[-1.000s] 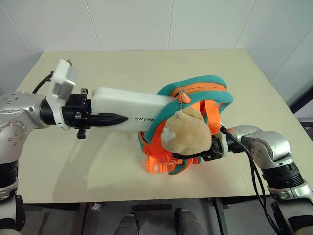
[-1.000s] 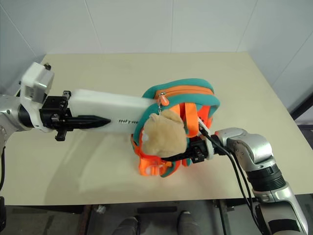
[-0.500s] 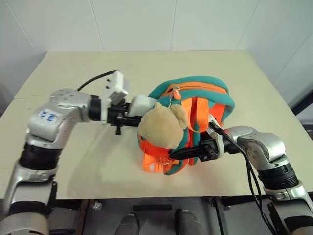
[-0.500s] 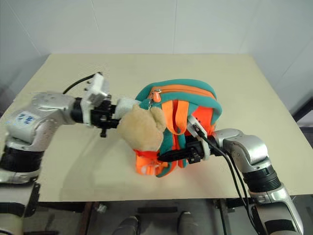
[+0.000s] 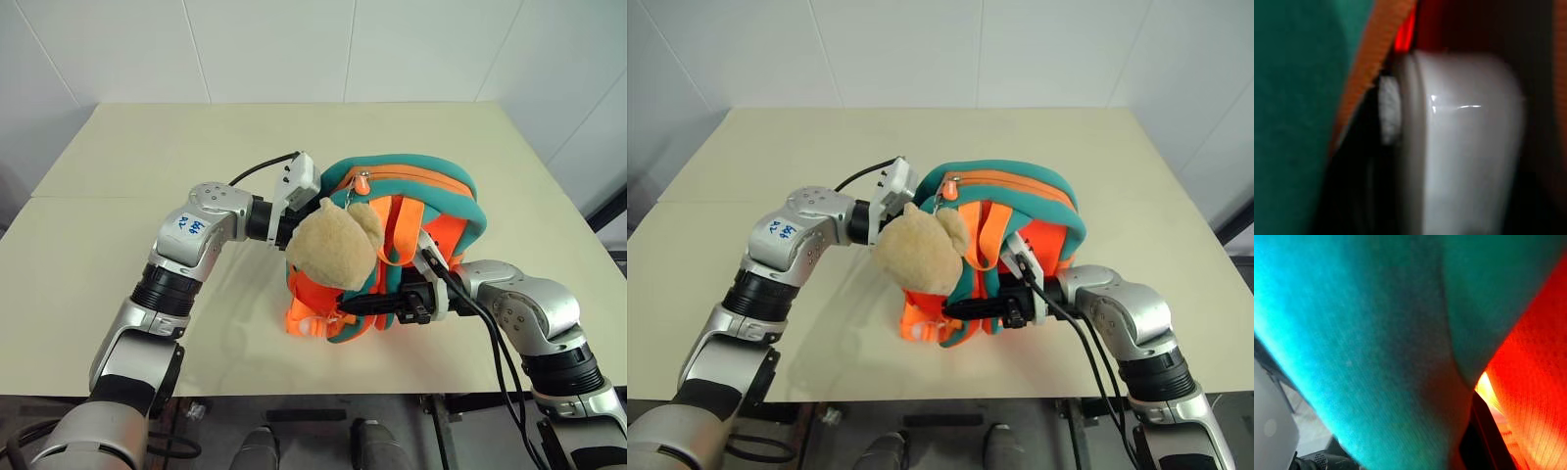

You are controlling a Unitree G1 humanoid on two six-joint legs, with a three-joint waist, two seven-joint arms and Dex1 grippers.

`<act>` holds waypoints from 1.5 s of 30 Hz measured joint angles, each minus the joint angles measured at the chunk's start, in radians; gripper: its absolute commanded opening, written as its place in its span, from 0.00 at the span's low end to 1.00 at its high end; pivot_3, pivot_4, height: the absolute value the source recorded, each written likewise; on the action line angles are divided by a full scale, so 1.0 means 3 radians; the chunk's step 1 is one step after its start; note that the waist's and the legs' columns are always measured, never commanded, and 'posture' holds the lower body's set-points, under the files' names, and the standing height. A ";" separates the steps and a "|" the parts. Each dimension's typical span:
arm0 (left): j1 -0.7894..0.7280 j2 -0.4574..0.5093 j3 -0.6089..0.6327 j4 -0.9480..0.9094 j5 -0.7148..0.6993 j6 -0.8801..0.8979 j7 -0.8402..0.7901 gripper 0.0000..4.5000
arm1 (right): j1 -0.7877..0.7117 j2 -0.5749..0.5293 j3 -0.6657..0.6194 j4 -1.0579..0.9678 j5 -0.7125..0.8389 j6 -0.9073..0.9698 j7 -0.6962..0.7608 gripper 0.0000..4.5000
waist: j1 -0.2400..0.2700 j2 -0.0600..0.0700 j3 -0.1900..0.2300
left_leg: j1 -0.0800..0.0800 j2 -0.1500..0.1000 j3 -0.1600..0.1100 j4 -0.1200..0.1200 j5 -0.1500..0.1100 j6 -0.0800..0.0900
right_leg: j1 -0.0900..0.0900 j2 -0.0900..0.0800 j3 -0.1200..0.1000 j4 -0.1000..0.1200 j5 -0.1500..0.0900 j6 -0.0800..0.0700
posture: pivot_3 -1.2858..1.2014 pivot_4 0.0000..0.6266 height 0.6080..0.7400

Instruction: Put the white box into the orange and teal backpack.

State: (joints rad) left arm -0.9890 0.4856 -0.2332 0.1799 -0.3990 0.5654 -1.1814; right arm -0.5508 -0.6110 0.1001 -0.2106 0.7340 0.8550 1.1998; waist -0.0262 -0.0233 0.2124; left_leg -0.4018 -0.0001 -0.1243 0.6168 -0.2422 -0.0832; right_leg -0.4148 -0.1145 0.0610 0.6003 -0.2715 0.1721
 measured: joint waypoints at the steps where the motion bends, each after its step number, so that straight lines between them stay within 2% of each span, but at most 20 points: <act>1: 0.0000 0.0040 0.0001 0.0022 0.0021 -0.0043 -0.0047 0.81 | 0.0031 0.0000 -0.0011 -0.0022 0.0008 0.0000 -0.0032 0.03 | -0.0007 0.0000 0.0000 | 0.0002 0.0000 0.0000 0.0000 0.0000 0.0000 | 0.0000 0.0000 0.0000 0.0002 0.0000 0.0000 | 0.52 0.24 1.00; 4: 0.0000 0.0256 0.0009 0.0064 0.0027 -0.0094 -0.0259 0.98 | 0.0075 -0.0001 -0.0052 -0.0067 0.0012 0.0002 -0.0090 0.03 | -0.0033 0.0000 0.0000 | 0.0005 0.0001 0.0002 -0.0001 0.0001 0.0001 | -0.0001 0.0001 0.0001 0.0008 -0.0001 -0.0002 | 0.52 0.24 1.00; 8: -0.0005 0.0583 0.0354 0.0085 -0.0244 -0.0049 -0.0669 0.98 | 0.0080 -0.0003 -0.0069 -0.0068 0.0011 0.0001 -0.0112 0.03 | -0.0041 0.0001 0.0000 | 0.0005 0.0002 0.0001 -0.0001 0.0001 0.0001 | -0.0003 0.0001 0.0001 0.0012 -0.0002 -0.0004 | 0.52 0.24 1.00; 13: -0.0008 0.0916 0.0626 0.0080 -0.0387 0.0043 -0.0903 0.98 | 0.0024 -0.0022 -0.0071 0.0026 0.0003 -0.0006 -0.0068 0.03 | -0.0015 0.0001 0.0001 | 0.0004 0.0002 0.0001 -0.0001 0.0001 0.0001 | -0.0002 0.0001 0.0001 0.0010 -0.0002 -0.0004 | 0.52 0.24 1.00; 17: 0.0080 0.1127 0.0967 -0.0238 -0.0772 0.0464 -0.0925 0.98 | -0.0094 -0.0071 -0.0057 0.0223 -0.0039 -0.0030 0.0040 0.03 | -0.0016 0.0001 0.0001 | 0.0003 0.0002 -0.0001 -0.0002 0.0001 0.0001 | -0.0002 0.0001 0.0001 0.0011 -0.0003 -0.0003 | 0.52 0.24 1.00; 22: 0.0306 0.1140 0.1249 -0.0954 -0.1216 0.0889 -0.0617 0.98 | -0.0238 -0.0057 0.0058 0.0449 -0.0144 -0.0121 0.0172 0.03 | -0.0015 0.0001 0.0000 | 0.0005 0.0002 -0.0002 -0.0001 0.0001 0.0001 | -0.0001 0.0001 0.0001 0.0015 -0.0003 -0.0003 | 0.52 0.24 1.00; 27: 0.0448 0.1109 0.1243 -0.1458 -0.1395 0.0985 -0.0321 0.98 | -0.0380 -0.0004 0.0172 0.0651 -0.0251 -0.0215 0.0289 0.03 | -0.0027 0.0001 0.0000 | 0.0018 0.0002 0.0000 -0.0001 0.0005 -0.0002 | 0.0005 0.0001 0.0002 0.0021 -0.0003 -0.0004 | 0.52 0.24 1.00; 32: 0.0594 0.0956 0.0877 -0.1621 -0.1010 0.0566 -0.0122 0.98 | -0.0493 0.0043 0.0199 0.0842 -0.0352 -0.0280 0.0372 0.03 | -0.0015 0.0000 0.0001 | 0.0029 0.0002 0.0002 -0.0001 0.0008 -0.0006 | 0.0015 0.0001 0.0002 0.0021 -0.0001 -0.0009 | 0.52 0.24 1.00; 40: 0.0593 0.0622 0.0602 -0.1604 -0.0472 -0.0006 0.0264 0.98 | -0.0472 0.0116 0.0184 0.0810 -0.0372 -0.0296 0.0376 0.03 | -0.0009 0.0000 0.0000 | 0.0030 0.0002 0.0002 -0.0002 0.0009 -0.0005 | 0.0015 0.0001 0.0003 0.0021 0.0000 -0.0009 | 0.52 0.24 1.00; 43: 0.0590 0.0481 0.0587 -0.1573 -0.0376 -0.0055 0.0420 0.98 | -0.0460 0.0134 0.0155 0.0771 -0.0365 -0.0296 0.0339 0.03 | -0.0007 0.0000 0.0000 | 0.0030 0.0002 0.0002 -0.0002 0.0009 -0.0005 | 0.0015 0.0001 0.0003 0.0020 0.0000 -0.0009 | 0.52 0.24 1.00; 45: 0.0586 0.0428 0.0587 -0.1556 -0.0361 -0.0056 0.0494 0.89 | -0.0438 0.0152 0.0144 0.0727 -0.0359 -0.0297 0.0311 0.03 | -0.0007 0.0000 0.0000 | 0.0030 0.0002 0.0002 -0.0002 0.0009 -0.0005 | 0.0015 0.0001 0.0003 0.0021 0.0000 -0.0008 | 0.52 0.24 1.00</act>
State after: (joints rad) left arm -0.8131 0.6140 -0.0573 -0.2868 -0.5073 0.5487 -1.0331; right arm -0.6821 -0.5654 0.1435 0.0076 0.6263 0.7660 1.2930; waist -0.0282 -0.0232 0.2125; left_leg -0.3929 0.0003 -0.1238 0.6162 -0.2396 -0.0847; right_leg -0.4102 -0.1142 0.0618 0.6066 -0.2715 0.1696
